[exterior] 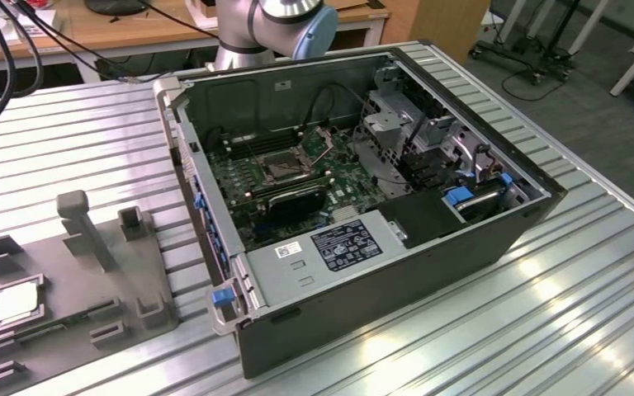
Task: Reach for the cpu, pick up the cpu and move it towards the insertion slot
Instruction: 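Pick up the cpu and move it towards the insertion slot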
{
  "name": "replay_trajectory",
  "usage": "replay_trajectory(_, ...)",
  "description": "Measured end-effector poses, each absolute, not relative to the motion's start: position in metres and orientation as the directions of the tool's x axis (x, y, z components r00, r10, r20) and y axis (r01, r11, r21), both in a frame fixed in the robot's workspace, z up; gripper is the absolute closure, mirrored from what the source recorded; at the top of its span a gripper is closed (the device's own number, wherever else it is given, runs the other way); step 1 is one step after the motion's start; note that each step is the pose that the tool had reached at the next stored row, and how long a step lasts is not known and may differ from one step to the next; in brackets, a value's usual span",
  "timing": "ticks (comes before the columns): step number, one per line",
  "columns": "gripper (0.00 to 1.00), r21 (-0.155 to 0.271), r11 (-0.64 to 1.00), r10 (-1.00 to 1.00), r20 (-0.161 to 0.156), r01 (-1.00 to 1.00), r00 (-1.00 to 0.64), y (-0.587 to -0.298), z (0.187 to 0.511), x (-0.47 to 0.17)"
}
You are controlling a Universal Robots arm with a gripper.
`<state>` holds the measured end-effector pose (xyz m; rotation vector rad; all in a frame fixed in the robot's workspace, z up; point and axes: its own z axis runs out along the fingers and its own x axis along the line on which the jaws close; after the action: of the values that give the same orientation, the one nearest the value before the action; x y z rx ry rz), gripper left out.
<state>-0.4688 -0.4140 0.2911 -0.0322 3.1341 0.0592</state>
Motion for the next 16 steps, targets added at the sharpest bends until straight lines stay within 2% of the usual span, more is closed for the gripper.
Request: replay_trajectory(16, 0.39, 0.038, 0.999, -0.02, -0.007, -0.021, -1.0, -0.414, 0.284, -0.4687)
